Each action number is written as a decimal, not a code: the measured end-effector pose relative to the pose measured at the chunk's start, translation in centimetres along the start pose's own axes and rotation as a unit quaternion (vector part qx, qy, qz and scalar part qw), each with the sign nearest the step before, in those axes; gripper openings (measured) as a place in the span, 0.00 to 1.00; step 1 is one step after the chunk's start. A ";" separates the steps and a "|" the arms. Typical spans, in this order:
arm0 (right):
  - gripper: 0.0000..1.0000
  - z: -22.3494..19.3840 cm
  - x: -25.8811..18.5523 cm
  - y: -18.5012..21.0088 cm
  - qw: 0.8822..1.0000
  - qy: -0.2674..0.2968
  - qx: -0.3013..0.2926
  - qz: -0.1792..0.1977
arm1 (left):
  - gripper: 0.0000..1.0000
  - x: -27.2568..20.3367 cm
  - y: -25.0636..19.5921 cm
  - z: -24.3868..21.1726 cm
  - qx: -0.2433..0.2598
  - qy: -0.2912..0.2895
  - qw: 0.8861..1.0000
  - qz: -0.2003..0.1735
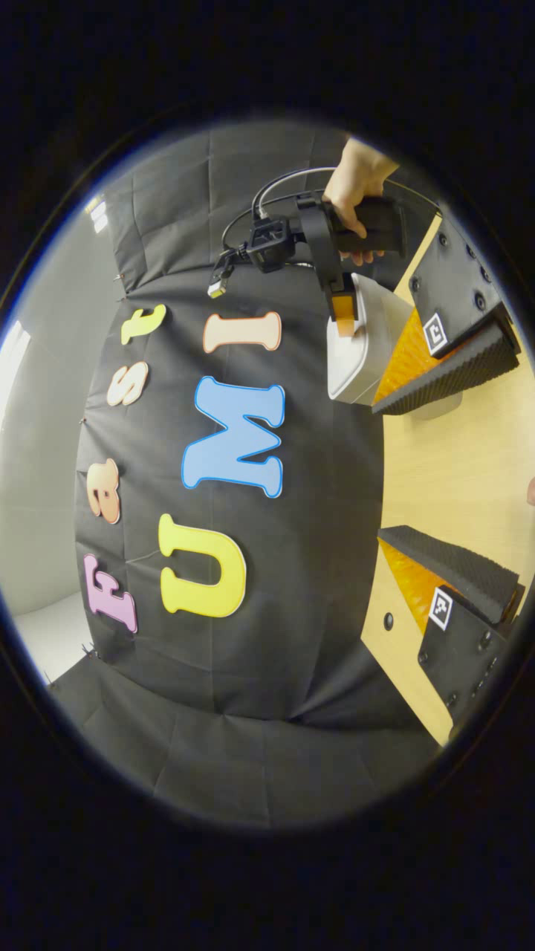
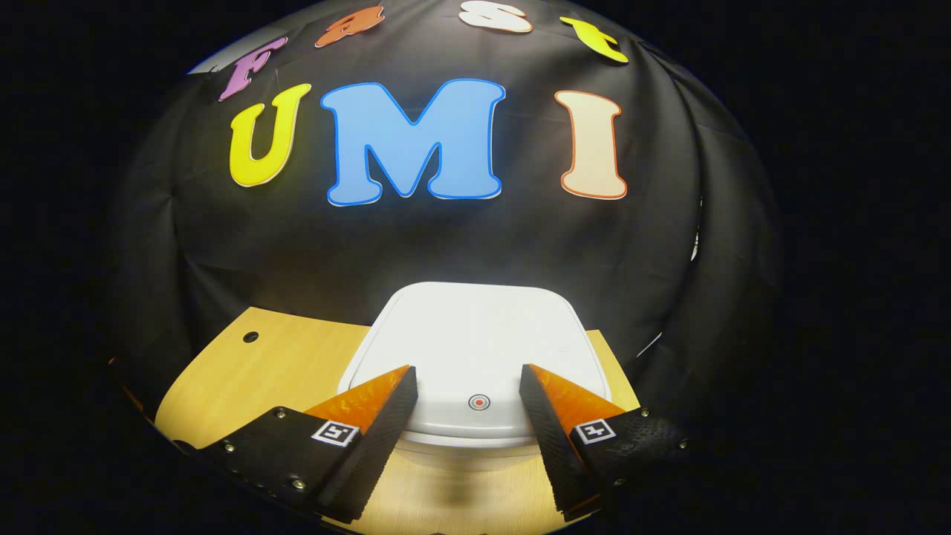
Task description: Press the lid of the desktop garbage bin to open it, pick up the crumpled paper on the desktop and throw it into the bin, then pick up the pop can on the desktop and drop it into the bin, and finally close the garbage bin lid.
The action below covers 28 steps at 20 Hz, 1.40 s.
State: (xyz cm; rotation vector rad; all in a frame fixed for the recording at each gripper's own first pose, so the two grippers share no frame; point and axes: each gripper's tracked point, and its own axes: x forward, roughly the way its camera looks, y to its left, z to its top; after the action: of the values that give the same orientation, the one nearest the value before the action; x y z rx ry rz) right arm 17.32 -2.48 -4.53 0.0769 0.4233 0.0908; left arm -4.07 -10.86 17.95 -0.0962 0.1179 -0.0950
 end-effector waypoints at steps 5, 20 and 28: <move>0.90 -0.2 0.9 0.6 0.998 -0.011 0.009 0.066 | 1.00 0.7 -0.8 -0.5 -0.017 0.001 1.000 -0.023; 0.87 0.8 -0.7 1.0 0.997 -0.082 0.013 0.005 | 0.95 1.0 2.5 0.3 0.005 -0.009 1.000 -0.010; 0.89 2.9 -7.3 2.1 0.990 -0.142 0.021 -0.011 | 0.95 2.3 2.9 1.4 0.025 -0.014 0.999 0.018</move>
State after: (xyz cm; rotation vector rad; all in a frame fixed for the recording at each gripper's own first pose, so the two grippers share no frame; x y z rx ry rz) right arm 11.77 -1.31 1.24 0.1256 0.1408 0.0484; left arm -1.35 -8.04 18.78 -0.0457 0.0898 -0.0611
